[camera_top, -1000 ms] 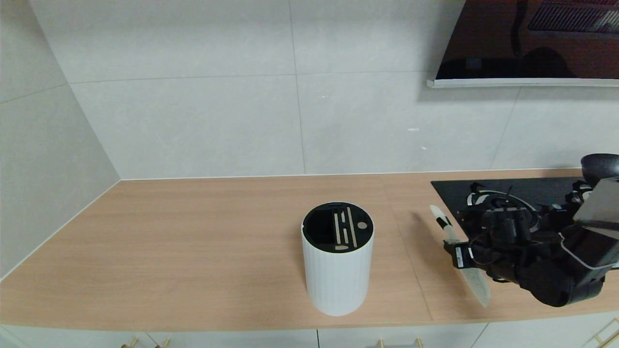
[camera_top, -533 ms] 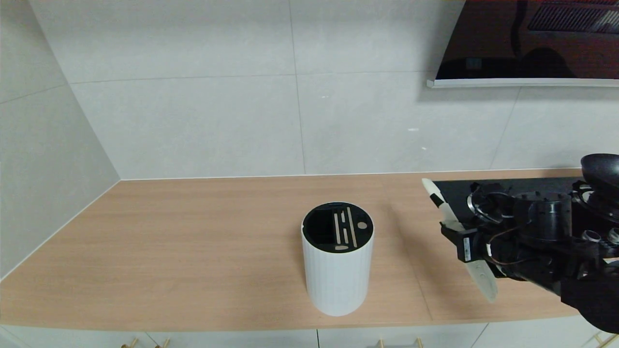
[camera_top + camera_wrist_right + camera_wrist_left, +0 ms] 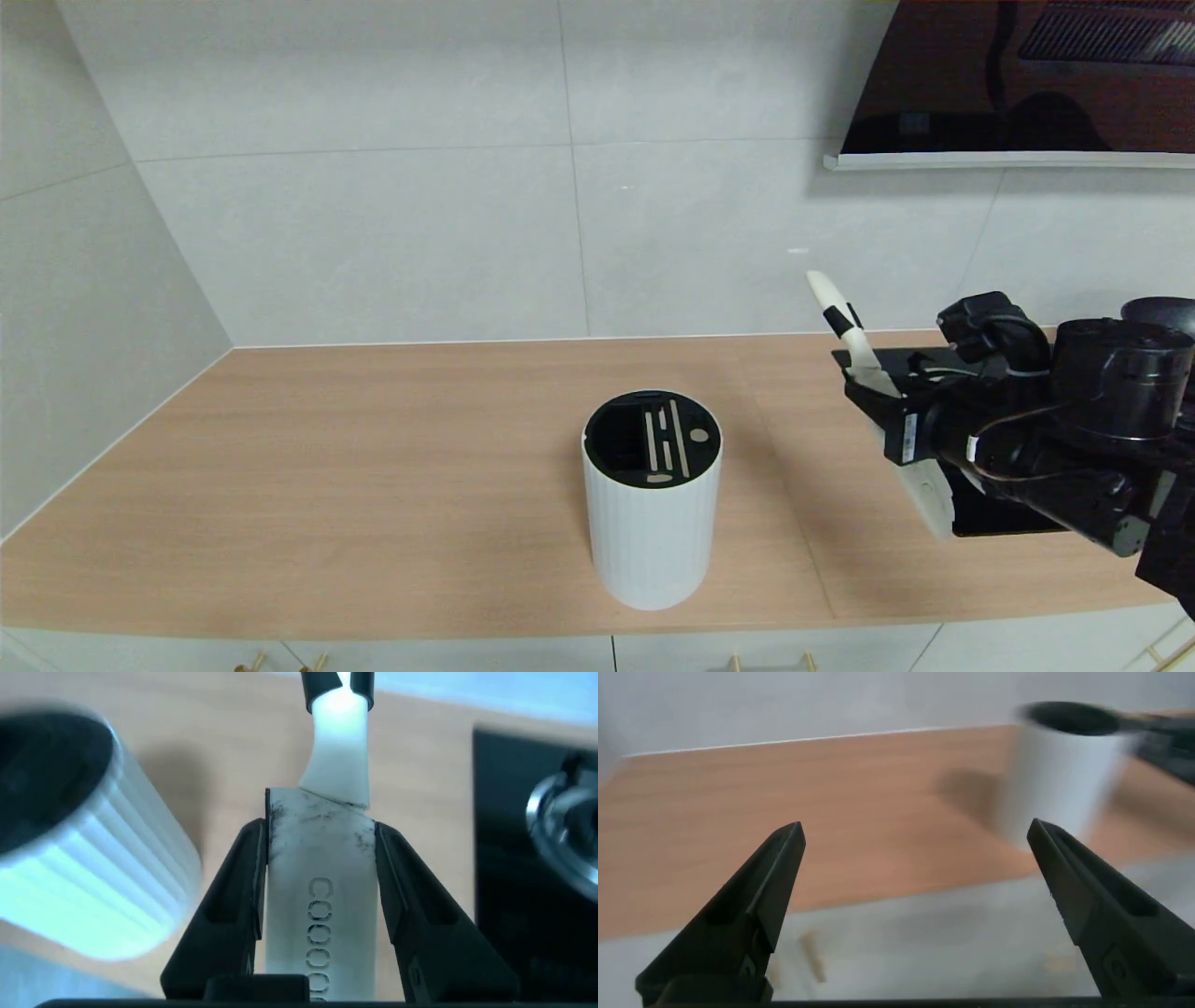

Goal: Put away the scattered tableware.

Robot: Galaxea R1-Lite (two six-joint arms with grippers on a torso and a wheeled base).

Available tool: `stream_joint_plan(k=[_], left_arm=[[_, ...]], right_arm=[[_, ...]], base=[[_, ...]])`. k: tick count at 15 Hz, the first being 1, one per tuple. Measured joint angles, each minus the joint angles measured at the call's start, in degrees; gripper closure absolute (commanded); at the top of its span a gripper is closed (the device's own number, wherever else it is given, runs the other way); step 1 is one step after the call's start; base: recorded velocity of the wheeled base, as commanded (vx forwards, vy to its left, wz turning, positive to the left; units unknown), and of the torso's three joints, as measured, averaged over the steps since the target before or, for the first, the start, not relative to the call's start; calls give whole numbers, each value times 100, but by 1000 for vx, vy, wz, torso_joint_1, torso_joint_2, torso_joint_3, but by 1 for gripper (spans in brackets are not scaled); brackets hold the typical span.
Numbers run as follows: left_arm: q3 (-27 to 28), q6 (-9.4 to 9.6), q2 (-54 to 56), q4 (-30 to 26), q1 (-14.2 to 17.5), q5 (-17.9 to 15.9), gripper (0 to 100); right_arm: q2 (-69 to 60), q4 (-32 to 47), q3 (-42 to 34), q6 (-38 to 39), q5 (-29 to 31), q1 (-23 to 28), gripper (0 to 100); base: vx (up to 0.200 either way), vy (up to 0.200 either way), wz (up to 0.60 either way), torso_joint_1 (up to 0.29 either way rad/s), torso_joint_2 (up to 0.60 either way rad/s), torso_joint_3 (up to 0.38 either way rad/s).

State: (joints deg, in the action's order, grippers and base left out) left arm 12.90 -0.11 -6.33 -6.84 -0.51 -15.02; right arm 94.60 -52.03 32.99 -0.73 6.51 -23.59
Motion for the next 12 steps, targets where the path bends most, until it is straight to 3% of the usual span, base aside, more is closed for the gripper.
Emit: stream_joint_plan(k=[5, 7, 8, 9, 10, 12], left_arm=[[1358, -24, -2220, 367, -146, -1024, 0], [1992, -196, -3512, 990, -419, -1273, 0], [2204, -394, -4069, 1438, -607, -1341, 0], [2400, -736, -4697, 2120, -887, -1391, 0], [2525, -1253, -5238, 2968, -1206, -1426, 0], [2610, -2578, -6211, 4656, -1859, -1468, 0]], right_arm=[[-52, 529, 839, -88, -5, -380, 100], [-33, 853, 1252, -90, 0, -658, 100], [-33, 892, 1340, -90, 38, -839, 100], [-34, 906, 1384, -88, 156, -1062, 100], [-34, 909, 1403, -83, 330, -1281, 100], [-22, 906, 1414, -52, 688, -1725, 100]], base=[[0, 0, 0, 0, 0, 0], [0, 0, 0, 0, 0, 0], [0, 0, 0, 0, 0, 0], [0, 0, 0, 0, 0, 0], [0, 0, 0, 0, 0, 0], [0, 0, 0, 0, 0, 0]])
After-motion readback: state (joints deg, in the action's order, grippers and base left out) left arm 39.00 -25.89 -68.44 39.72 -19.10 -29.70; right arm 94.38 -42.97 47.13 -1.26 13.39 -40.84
